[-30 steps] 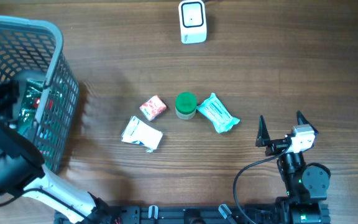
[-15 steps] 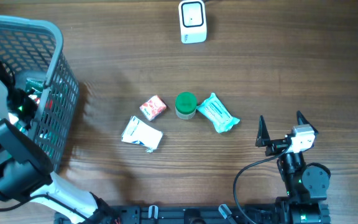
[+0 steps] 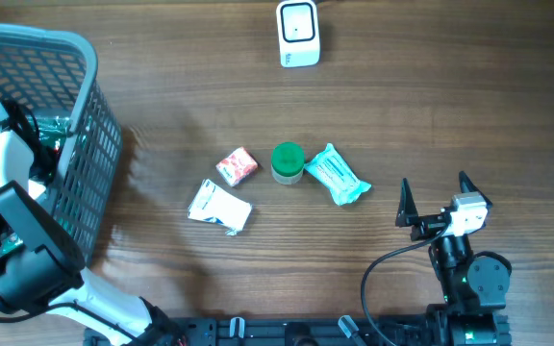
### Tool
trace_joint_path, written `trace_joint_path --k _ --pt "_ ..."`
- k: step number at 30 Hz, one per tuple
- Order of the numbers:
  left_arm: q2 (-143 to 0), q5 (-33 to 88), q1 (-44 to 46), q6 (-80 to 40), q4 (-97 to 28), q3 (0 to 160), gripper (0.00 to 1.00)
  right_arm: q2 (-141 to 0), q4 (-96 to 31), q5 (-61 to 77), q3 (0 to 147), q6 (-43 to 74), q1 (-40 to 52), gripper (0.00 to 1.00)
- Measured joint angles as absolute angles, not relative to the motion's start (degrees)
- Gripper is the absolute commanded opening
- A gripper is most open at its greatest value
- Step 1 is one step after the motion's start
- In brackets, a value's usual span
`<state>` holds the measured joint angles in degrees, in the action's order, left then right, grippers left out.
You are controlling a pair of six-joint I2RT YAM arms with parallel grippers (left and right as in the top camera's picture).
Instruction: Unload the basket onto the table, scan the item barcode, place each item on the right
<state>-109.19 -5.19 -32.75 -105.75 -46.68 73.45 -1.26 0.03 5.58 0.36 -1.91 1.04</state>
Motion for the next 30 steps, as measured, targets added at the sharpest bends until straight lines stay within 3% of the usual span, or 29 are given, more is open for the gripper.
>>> trace_joint_path --k 11,21,22,23,30 --pt "-106.08 -5.32 -32.75 -97.89 -46.85 73.45 0.04 -1.28 0.05 5.58 0.36 -2.09 1.04 1.0" --pt "-82.04 -6.42 -32.77 -93.71 -47.11 76.97 0.05 -1.28 0.03 5.58 0.36 -2.09 1.04 1.0" --pt "-81.65 -6.61 -32.75 -93.69 -47.11 76.97 0.57 -1.28 0.05 5.58 0.36 -2.09 1.04 1.0" --pt "-81.62 -6.63 -32.75 -93.69 -47.11 76.97 1.0 -1.28 0.05 5.58 0.36 -2.09 1.04 1.0" --pt "-89.27 -8.51 -32.77 -95.13 -51.2 77.08 1.0 -1.28 0.05 5.58 0.36 -2.09 1.04 1.0"
